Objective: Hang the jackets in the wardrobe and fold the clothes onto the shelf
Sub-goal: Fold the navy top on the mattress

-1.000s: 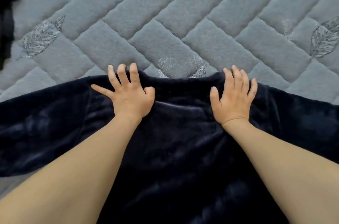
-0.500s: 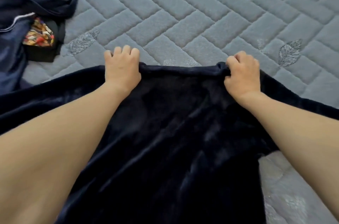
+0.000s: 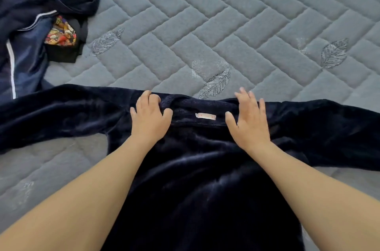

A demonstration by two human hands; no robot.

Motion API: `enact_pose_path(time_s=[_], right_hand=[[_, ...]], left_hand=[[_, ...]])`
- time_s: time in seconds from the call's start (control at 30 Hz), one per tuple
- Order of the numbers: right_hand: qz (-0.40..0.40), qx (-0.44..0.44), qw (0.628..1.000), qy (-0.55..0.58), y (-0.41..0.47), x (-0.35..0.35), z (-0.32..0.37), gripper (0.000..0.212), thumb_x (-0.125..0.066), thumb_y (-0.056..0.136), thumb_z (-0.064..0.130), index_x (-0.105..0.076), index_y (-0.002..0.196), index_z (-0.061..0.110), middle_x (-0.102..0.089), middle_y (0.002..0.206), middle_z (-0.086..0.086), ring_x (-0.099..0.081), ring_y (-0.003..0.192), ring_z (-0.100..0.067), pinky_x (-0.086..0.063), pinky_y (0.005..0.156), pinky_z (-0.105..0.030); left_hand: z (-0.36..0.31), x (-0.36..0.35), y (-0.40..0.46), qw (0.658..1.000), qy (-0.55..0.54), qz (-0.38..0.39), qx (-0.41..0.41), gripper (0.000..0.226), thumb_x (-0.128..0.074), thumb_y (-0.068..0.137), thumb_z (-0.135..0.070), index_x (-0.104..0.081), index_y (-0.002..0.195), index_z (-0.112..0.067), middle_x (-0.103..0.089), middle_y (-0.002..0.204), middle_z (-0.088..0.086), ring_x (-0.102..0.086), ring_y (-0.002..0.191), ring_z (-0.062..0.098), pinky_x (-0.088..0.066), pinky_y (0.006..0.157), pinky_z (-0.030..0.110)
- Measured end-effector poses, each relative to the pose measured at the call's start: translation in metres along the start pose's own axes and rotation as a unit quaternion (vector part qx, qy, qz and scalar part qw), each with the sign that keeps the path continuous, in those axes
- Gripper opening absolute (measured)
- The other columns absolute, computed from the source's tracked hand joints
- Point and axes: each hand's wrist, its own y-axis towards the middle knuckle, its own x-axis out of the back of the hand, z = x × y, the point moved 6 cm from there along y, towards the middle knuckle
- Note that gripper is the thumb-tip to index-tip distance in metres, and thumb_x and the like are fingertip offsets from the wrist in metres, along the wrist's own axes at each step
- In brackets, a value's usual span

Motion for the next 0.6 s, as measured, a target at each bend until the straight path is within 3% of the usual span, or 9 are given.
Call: enact_pose_path(time_s=[0.07,0.1,0.17,0.23,0.33,0.43,0.6], right_hand=[[0.053,0.009,0.997,-0.053,0.008,-0.024,0.006,0.072,-0.028,0.092,0.053,-0.022,0.153,0.016,-0.023,0.161,-0.004,-0.013,0.150,-0.027,-0.003,0.122,-0.049],[0.074,0.010,0.992,-0.102,0.006,-0.037,0.006,0.075,-0.023,0.093,0.057,-0.019,0.155,0.016,-0.019,0.163,-0.005,-0.010,0.151,-0.026,-0.003,0.121,-0.050],[0.068,0.003,0.985,-0.161,-0.002,-0.057,0.001,0.075,-0.024,0.094,0.057,-0.022,0.156,0.015,-0.017,0.163,-0.007,-0.010,0.151,-0.027,-0.004,0.121,-0.054],[0.036,-0.001,0.985,-0.167,0.000,-0.068,-0.006,0.073,-0.030,0.093,0.054,-0.026,0.155,0.015,-0.020,0.162,-0.008,-0.014,0.150,-0.029,-0.006,0.120,-0.057],[0.026,0.017,0.985,-0.170,0.007,-0.080,-0.010,0.075,-0.032,0.091,0.054,-0.024,0.155,0.016,-0.018,0.163,-0.007,-0.014,0.149,-0.030,-0.005,0.119,-0.058],[0.017,0.018,0.985,-0.169,0.006,-0.079,-0.009,0.075,-0.033,0.091,0.054,-0.023,0.155,0.017,-0.017,0.163,-0.006,-0.013,0.150,-0.030,-0.004,0.119,-0.058],[0.015,0.018,0.986,-0.168,0.007,-0.082,-0.012,0.077,-0.035,0.090,0.054,-0.022,0.156,0.017,-0.016,0.163,-0.006,-0.012,0.150,-0.029,-0.004,0.119,-0.059]], left_hand=[[0.004,-0.021,0.003,0.996,-0.008,0.069,0.050,0.058,-0.029,0.097,-0.054,-0.020,0.150,-0.032,0.003,0.164,-0.003,0.007,0.151,0.021,0.001,0.114,0.067],[0.010,-0.036,0.001,0.990,0.028,0.120,0.067,0.066,-0.021,0.096,-0.063,-0.001,0.154,-0.041,0.018,0.163,-0.008,0.023,0.148,0.017,0.010,0.111,0.069],[0.022,-0.061,-0.003,0.979,0.084,0.174,0.067,0.072,-0.010,0.090,-0.074,0.023,0.148,-0.047,0.037,0.156,-0.011,0.045,0.137,0.014,0.023,0.103,0.069],[0.030,-0.073,0.004,0.978,0.086,0.182,0.062,0.076,-0.006,0.084,-0.078,0.031,0.144,-0.048,0.044,0.152,-0.011,0.058,0.123,0.009,0.032,0.095,0.066],[0.034,-0.075,0.012,0.975,0.093,0.194,0.057,0.072,-0.005,0.079,-0.081,0.043,0.128,-0.057,0.053,0.143,-0.016,0.062,0.116,0.007,0.037,0.087,0.063],[0.034,-0.074,0.013,0.970,0.089,0.220,0.058,0.070,-0.006,0.077,-0.082,0.048,0.117,-0.061,0.063,0.125,-0.022,0.063,0.115,0.006,0.032,0.092,0.068],[0.035,-0.072,0.022,0.964,0.089,0.245,0.049,0.078,-0.011,0.074,-0.084,0.044,0.124,-0.062,0.063,0.123,-0.026,0.063,0.112,0.004,0.023,0.095,0.075]])
